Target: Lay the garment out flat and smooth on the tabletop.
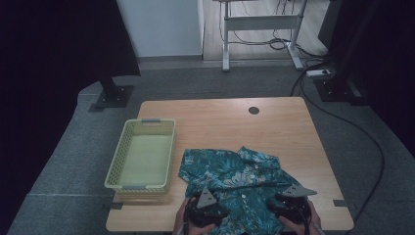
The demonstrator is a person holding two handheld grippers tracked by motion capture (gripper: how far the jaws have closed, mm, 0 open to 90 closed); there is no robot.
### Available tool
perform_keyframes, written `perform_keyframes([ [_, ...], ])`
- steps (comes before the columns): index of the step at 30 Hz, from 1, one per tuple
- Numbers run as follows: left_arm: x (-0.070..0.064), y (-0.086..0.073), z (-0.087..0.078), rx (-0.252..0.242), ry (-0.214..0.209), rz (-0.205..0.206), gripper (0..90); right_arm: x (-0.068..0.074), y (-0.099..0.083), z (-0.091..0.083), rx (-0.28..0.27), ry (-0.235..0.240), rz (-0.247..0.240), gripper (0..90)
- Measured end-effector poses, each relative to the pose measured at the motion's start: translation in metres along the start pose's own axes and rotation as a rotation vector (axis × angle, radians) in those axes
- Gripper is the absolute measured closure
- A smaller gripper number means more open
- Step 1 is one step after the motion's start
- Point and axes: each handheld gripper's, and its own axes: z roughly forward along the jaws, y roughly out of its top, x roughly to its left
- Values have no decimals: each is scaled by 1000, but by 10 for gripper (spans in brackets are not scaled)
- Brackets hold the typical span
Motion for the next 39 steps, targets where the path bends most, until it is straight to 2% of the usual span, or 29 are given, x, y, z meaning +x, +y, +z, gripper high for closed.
perform_keyframes([
  [2, -4, 4, 12, 17, 2, 8, 410, -2, 0, -1, -4, 9, 16, 496],
  [6, -3, 5, 25, 38, -5, -4, 408, -5, 0, -6, -18, -8, 12, 492],
  [12, 0, 2, 24, 29, -6, 10, 429, -19, 7, -16, -50, -49, 27, 482],
  [17, 1, 0, 24, 20, -12, 20, 441, -38, 16, -24, -83, -95, 72, 473],
  [22, 2, -1, 24, 17, -15, 32, 449, -50, 30, -19, -34, -179, 61, 467],
  [25, 2, -1, 23, 18, -16, 37, 450, -58, 36, -11, 12, -178, 60, 470],
  [28, 4, -1, 22, 20, -20, 37, 450, -63, 38, 0, 59, -154, 60, 505],
  [29, 5, -2, 22, 20, -21, 37, 450, -64, 38, 3, 71, -149, 57, 550],
  [32, 7, -2, 20, 23, -17, 41, 452, -66, 38, 11, 93, -124, 36, 784],
  [34, 9, -3, 19, 24, -16, 45, 457, -67, 40, 14, 89, -111, 32, 864],
  [39, 13, -5, 16, 28, -15, 48, 462, -73, 56, 20, 85, -145, 19, 878],
])
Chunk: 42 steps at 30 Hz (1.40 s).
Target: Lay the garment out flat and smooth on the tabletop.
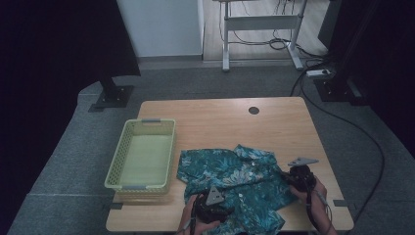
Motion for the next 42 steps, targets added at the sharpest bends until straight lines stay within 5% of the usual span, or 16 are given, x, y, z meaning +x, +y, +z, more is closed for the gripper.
perform_keyframes([
  [8, 7, -3, -5, -4, -24, -1, 461, -14, 38, 12, 13, -50, 17, 879],
  [16, 12, -5, -7, -1, -47, 3, 460, -27, 43, 24, 10, -56, 80, 872],
  [21, 11, -5, -8, 3, -46, 9, 447, -24, 39, 18, -42, -60, 97, 691],
  [28, 14, -6, -8, -9, -63, -23, 448, 0, 27, -10, -126, 11, 58, 596],
  [35, 13, -7, -8, -13, -59, -37, 449, 39, -2, -24, -127, 85, -31, 574],
  [42, 14, -7, -9, -15, -63, -43, 450, 66, -28, -19, -116, 152, -33, 567],
])
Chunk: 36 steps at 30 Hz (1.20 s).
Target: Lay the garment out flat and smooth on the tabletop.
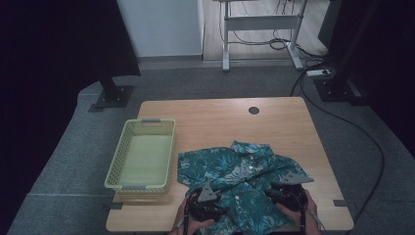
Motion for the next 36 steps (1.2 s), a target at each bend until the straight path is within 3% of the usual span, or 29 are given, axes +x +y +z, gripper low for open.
perform_keyframes([
  [4, 0, 0, 0, 1, 1, 0, 451, 13, -13, 13, 31, 6, -12, 552],
  [9, 2, -1, -2, -2, 4, -9, 453, 25, -13, 15, 39, -58, -51, 537],
  [14, 2, -1, -3, 4, 13, 0, 455, 24, -18, 12, 15, -52, -7, 534],
  [23, 5, -2, -5, 5, 3, -10, 455, 2, -29, -9, -1, -32, 50, 501],
  [30, 8, -3, -7, 5, 5, -16, 455, -22, -34, -29, -21, -104, 96, 501],
  [36, 9, -4, -8, 4, 5, -20, 455, -38, -40, -35, -2, -159, 123, 502],
])
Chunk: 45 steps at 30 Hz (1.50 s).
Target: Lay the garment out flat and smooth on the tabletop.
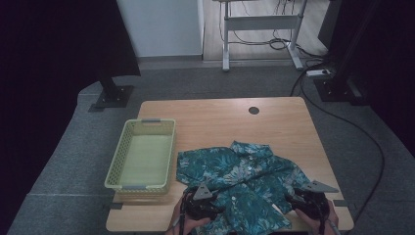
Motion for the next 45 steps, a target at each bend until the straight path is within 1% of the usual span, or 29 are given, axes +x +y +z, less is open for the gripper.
perform_keyframes([
  [2, 0, 0, 0, 0, 1, 1, 455, -2, -1, 1, 21, -16, 1, 500],
  [4, 0, 0, 0, -1, 1, 0, 455, 0, -1, 2, 47, -26, -12, 498],
  [8, 0, 0, 0, -2, 1, 0, 455, 5, 0, 5, 61, -54, -35, 495],
  [10, 0, 0, 0, -3, -1, -1, 455, 6, 0, 5, 67, -73, -55, 495],
  [13, 1, -1, -1, -3, -4, -3, 455, 3, 3, 8, 65, -80, -52, 495],
  [18, 3, -2, -3, -1, -5, -7, 455, -15, 12, 17, 45, -89, -44, 495],
  [23, 7, -3, -4, -3, -8, -14, 455, -37, 28, 28, 75, -80, -49, 470],
  [26, 7, -3, -5, -6, -13, -17, 454, -50, 37, 32, 98, -94, -36, 454],
  [28, 8, -3, -5, -6, -14, -19, 452, -57, 40, 35, 104, -109, -15, 452],
  [30, 7, -3, -4, -10, -14, -23, 447, -63, 43, 36, 102, -117, 3, 452],
  [32, 7, -3, -4, -11, -11, -21, 439, -65, 45, 37, 104, -121, 28, 451],
  [33, 6, -3, -4, -9, -9, -19, 433, -63, 45, 36, 96, -126, 38, 453],
  [36, 4, -2, -3, -6, -4, -15, 422, -52, 43, 28, 25, -110, 51, 460],
  [38, 3, -2, -2, -6, -6, -18, 420, -40, 41, 23, 1, -85, 30, 460],
  [40, 1, -1, -1, -6, -6, -15, 418, -26, 40, 20, -10, -48, 6, 460],
  [43, -2, -1, 0, -2, -8, -8, 417, -5, 41, 17, -21, 16, -30, 459],
  [45, -3, -1, 0, 0, -13, -5, 417, 9, 44, 16, -19, 45, -62, 458],
])
